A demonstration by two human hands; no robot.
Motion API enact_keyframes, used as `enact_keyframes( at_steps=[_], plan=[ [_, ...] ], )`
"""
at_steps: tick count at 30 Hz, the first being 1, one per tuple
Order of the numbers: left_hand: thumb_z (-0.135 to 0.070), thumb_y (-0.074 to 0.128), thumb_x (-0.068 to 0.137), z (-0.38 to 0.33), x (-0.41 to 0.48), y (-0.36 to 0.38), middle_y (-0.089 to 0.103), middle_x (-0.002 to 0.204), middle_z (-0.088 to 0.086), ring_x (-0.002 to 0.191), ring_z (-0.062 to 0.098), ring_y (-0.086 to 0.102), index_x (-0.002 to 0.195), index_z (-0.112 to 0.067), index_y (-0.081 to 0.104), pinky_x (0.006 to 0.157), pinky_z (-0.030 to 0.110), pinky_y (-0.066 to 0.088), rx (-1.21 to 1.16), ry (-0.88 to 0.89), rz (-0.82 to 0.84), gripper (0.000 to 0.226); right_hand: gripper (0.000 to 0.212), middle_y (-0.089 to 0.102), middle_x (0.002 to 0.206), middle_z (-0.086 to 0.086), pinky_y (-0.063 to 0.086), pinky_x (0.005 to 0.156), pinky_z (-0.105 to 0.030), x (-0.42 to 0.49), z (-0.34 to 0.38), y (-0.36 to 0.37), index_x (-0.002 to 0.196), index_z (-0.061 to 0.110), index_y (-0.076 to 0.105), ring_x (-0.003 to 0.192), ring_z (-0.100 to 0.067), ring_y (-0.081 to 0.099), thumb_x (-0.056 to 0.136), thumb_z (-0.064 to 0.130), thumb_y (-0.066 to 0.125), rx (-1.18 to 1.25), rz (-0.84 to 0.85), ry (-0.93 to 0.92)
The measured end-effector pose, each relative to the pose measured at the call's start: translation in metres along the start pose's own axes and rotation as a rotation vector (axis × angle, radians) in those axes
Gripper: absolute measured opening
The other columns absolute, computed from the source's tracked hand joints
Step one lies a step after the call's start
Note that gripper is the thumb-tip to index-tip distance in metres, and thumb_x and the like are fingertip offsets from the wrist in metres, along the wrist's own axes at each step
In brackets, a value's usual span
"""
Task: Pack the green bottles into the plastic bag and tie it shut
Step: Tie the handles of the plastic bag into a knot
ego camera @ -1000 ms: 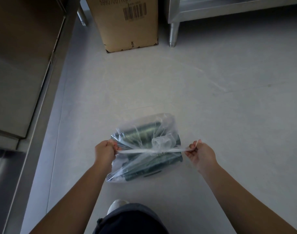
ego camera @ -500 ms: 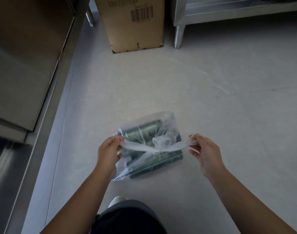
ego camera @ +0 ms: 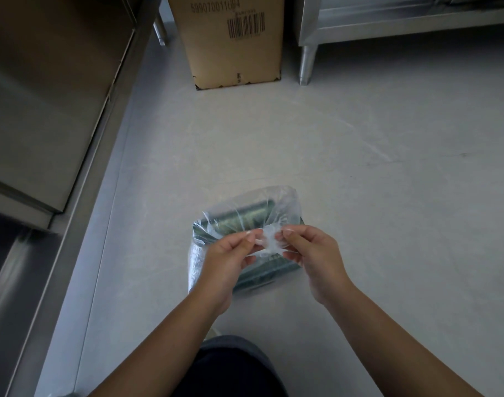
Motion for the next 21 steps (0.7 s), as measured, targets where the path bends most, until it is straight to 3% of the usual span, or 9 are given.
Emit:
enact_keyframes(
  at_steps=[5, 9, 13, 15, 18, 21],
  plan=[
    [-0.014, 0.047, 0.093, 0.005, -0.002, 0.008, 0.071, 0.101, 0.006, 0.099, 0.016, 0.064, 0.097, -0.011, 0.068, 0.083, 0.026, 0.049, -0.002, -0.013, 0.062, 0.022, 0.015, 0.071, 0.069, 0.000, 0.049, 0.056, -0.015, -0.002, 0.000, 0.001, 0.070, 0.013, 0.070, 0.066, -0.010, 0.064, 0.082, 0.011, 0.062, 0.008, 0.026, -0.002],
    [-0.029, 0.032, 0.098, 0.007, -0.003, 0.012, 0.070, 0.109, 0.005, 0.104, 0.014, 0.062, 0.101, -0.006, 0.067, 0.092, 0.033, 0.046, -0.050, -0.055, 0.123, 0.042, 0.014, 0.075, 0.078, 0.002, 0.046, 0.068, -0.022, -0.004, -0.001, 0.002, 0.074, 0.017, 0.074, 0.078, -0.009, 0.067, 0.082, 0.021, 0.063, -0.067, 0.104, 0.008],
    [-0.040, 0.018, 0.097, 0.006, -0.005, 0.016, 0.064, 0.118, 0.007, 0.111, 0.013, 0.058, 0.109, -0.002, 0.063, 0.096, 0.035, 0.043, -0.096, -0.066, 0.187, 0.061, 0.006, 0.075, 0.077, 0.005, 0.048, 0.065, -0.012, -0.006, 0.001, 0.004, 0.078, 0.018, 0.074, 0.077, -0.002, 0.066, 0.074, 0.021, 0.071, -0.103, 0.181, -0.033],
    [-0.044, 0.014, 0.095, 0.005, -0.006, 0.018, 0.063, 0.119, 0.007, 0.113, 0.013, 0.056, 0.111, -0.001, 0.061, 0.095, 0.033, 0.043, -0.121, -0.067, 0.209, 0.066, 0.015, 0.073, 0.083, 0.000, 0.049, 0.065, -0.011, -0.006, 0.001, 0.004, 0.087, 0.014, 0.072, 0.078, -0.004, 0.066, 0.072, 0.015, 0.073, -0.122, 0.184, -0.057],
    [-0.046, 0.013, 0.093, 0.005, -0.008, 0.021, 0.066, 0.115, 0.003, 0.113, 0.011, 0.056, 0.109, -0.004, 0.064, 0.095, 0.031, 0.043, -0.133, -0.059, 0.238, 0.068, 0.024, 0.071, 0.089, -0.003, 0.052, 0.074, -0.022, -0.006, -0.001, 0.004, 0.094, 0.012, 0.069, 0.085, -0.011, 0.064, 0.070, 0.013, 0.075, -0.250, 0.160, -0.109],
    [-0.048, 0.012, 0.092, 0.006, -0.008, 0.021, 0.069, 0.110, -0.002, 0.113, 0.011, 0.056, 0.106, -0.007, 0.065, 0.093, 0.030, 0.044, -0.130, -0.051, 0.259, 0.069, 0.015, 0.070, 0.084, 0.000, 0.049, 0.070, -0.017, -0.004, -0.001, 0.003, 0.091, 0.013, 0.069, 0.081, -0.009, 0.063, 0.076, 0.012, 0.072, -0.287, 0.122, -0.147]
  ],
)
Point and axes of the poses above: each hand's wrist, its own x-axis towards the middle knuckle, its own y-axis out of the palm, z = x × y, the point moved 5 cm from there along x, towards the middle knuckle
